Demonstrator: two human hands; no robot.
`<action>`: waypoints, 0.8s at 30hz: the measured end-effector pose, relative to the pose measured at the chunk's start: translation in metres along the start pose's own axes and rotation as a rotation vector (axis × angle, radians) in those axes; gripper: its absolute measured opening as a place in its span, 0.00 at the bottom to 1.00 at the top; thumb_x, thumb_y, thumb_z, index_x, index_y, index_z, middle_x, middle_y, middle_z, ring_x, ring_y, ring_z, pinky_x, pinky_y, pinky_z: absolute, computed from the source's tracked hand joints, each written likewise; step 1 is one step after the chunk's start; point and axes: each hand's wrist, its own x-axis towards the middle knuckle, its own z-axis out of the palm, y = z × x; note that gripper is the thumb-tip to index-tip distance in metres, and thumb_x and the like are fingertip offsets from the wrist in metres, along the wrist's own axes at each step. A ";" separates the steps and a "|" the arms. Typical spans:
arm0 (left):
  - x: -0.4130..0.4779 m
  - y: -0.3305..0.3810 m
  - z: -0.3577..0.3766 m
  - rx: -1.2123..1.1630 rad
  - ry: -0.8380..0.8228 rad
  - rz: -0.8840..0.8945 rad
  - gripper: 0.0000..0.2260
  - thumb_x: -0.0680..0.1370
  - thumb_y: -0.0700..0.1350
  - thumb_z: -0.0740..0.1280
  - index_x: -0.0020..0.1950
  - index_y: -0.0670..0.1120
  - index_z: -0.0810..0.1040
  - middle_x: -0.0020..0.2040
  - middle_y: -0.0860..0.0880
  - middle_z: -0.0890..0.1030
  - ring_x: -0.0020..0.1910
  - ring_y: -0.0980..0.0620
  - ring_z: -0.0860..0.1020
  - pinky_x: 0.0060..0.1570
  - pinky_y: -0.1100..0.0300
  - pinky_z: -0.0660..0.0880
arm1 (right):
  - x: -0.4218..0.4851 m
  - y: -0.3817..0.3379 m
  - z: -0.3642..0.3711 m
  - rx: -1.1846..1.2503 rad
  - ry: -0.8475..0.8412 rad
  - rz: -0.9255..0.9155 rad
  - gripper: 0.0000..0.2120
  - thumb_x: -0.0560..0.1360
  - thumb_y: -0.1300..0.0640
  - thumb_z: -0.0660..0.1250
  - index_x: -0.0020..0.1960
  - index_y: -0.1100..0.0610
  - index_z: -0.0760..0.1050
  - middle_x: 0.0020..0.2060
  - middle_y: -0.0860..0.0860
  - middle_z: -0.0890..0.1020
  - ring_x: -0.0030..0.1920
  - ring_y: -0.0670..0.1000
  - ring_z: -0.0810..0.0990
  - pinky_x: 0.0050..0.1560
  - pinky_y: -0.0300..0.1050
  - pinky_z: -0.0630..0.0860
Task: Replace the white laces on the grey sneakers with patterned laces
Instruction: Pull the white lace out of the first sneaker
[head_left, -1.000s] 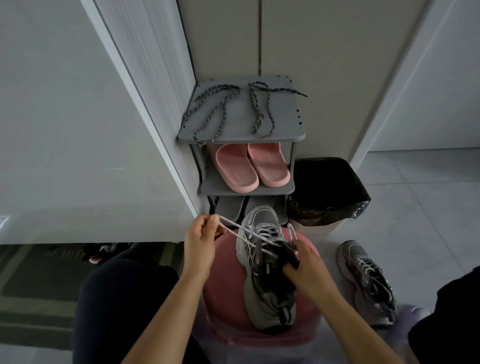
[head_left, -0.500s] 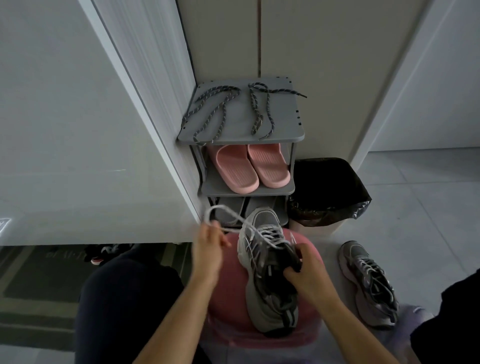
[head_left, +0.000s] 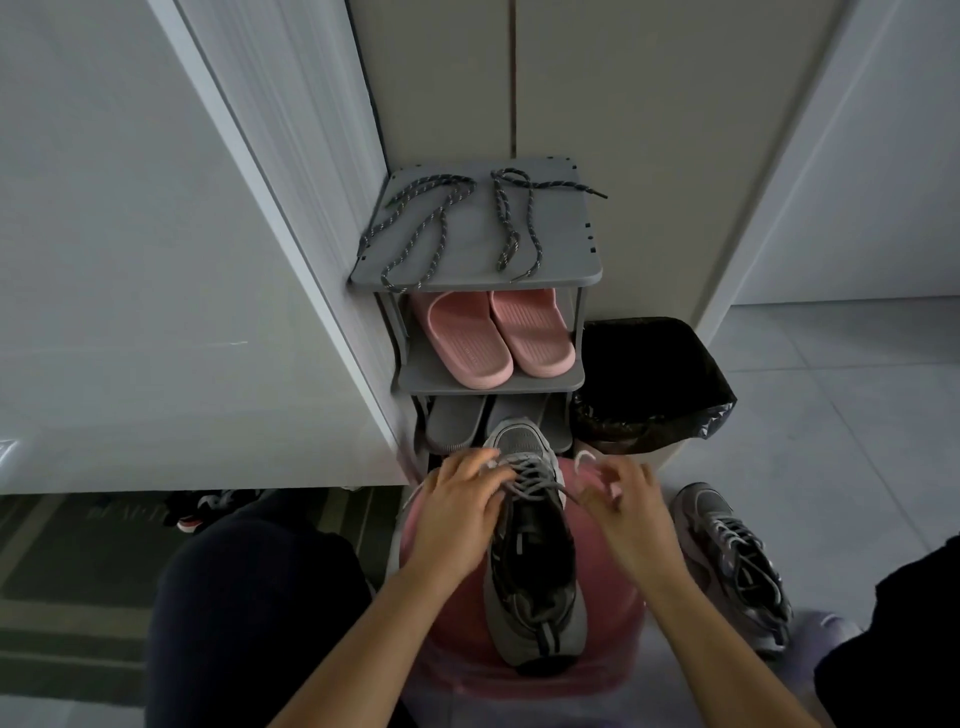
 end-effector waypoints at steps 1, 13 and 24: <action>0.003 0.001 -0.004 0.032 0.003 0.016 0.09 0.72 0.41 0.69 0.51 0.49 0.81 0.51 0.52 0.81 0.53 0.50 0.79 0.56 0.55 0.68 | 0.002 -0.005 0.001 -0.028 -0.037 -0.067 0.11 0.74 0.52 0.67 0.56 0.54 0.75 0.50 0.47 0.72 0.41 0.47 0.75 0.46 0.42 0.70; -0.006 0.005 -0.011 -0.350 -0.052 -0.404 0.04 0.74 0.47 0.69 0.44 0.51 0.74 0.37 0.57 0.75 0.39 0.56 0.76 0.43 0.60 0.74 | 0.012 -0.008 0.008 0.030 -0.202 -0.044 0.08 0.74 0.51 0.66 0.36 0.47 0.73 0.31 0.47 0.78 0.33 0.49 0.78 0.40 0.49 0.76; 0.006 0.012 -0.010 -0.203 -0.111 -0.269 0.04 0.78 0.44 0.62 0.45 0.45 0.71 0.40 0.49 0.77 0.34 0.54 0.74 0.35 0.62 0.73 | 0.025 -0.009 0.022 0.012 -0.228 0.014 0.16 0.71 0.61 0.64 0.27 0.56 0.63 0.20 0.47 0.65 0.21 0.44 0.61 0.28 0.42 0.59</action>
